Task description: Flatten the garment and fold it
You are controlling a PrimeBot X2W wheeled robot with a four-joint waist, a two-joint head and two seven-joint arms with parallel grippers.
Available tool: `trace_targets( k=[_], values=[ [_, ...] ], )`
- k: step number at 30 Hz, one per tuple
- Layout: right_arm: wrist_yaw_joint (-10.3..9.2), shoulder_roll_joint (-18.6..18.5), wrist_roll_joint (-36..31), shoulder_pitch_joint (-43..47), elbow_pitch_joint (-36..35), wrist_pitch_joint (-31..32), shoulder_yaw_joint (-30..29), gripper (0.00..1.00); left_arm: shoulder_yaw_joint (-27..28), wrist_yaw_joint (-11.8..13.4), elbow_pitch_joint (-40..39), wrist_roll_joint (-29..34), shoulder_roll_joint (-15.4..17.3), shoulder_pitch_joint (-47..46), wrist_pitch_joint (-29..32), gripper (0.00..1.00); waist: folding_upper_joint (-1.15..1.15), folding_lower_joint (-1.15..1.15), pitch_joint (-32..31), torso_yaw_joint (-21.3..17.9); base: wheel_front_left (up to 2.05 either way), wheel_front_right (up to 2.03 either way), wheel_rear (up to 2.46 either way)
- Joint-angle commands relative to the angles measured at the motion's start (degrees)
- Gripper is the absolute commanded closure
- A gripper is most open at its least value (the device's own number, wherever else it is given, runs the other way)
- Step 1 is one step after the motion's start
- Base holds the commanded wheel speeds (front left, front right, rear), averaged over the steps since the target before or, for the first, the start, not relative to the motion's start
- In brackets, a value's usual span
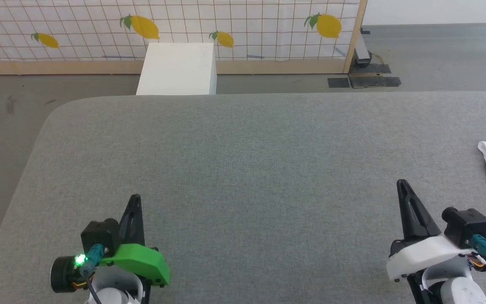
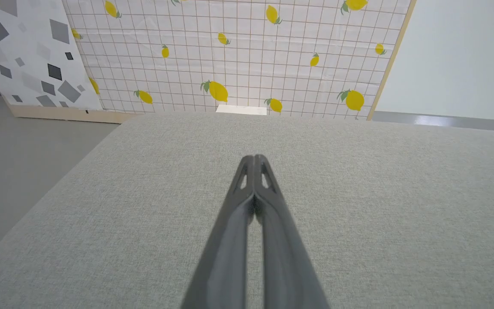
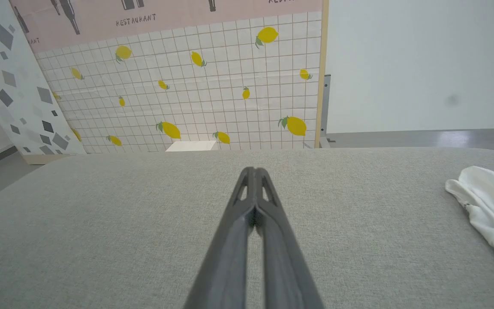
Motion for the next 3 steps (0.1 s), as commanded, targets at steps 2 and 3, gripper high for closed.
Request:
trace_targets(
  k=[2,3],
  values=[
    [-0.03,-0.01,-0.65,1.11,-0.71,0.53,0.16,1.0,0.21,-0.36,-0.65,0.82,-0.23,0.73,0.41,1.0,0.0,0.0,-0.04,-0.02,0.0,0.0,0.0],
    [-0.03,-0.01,-0.76,1.14,-0.84,0.66,0.19,1.0,0.25,-0.38,-0.79,0.93,-0.24,0.77,0.53,1.0,0.0,0.0,-0.05,-0.03,0.0,0.0,0.0]
  ],
)
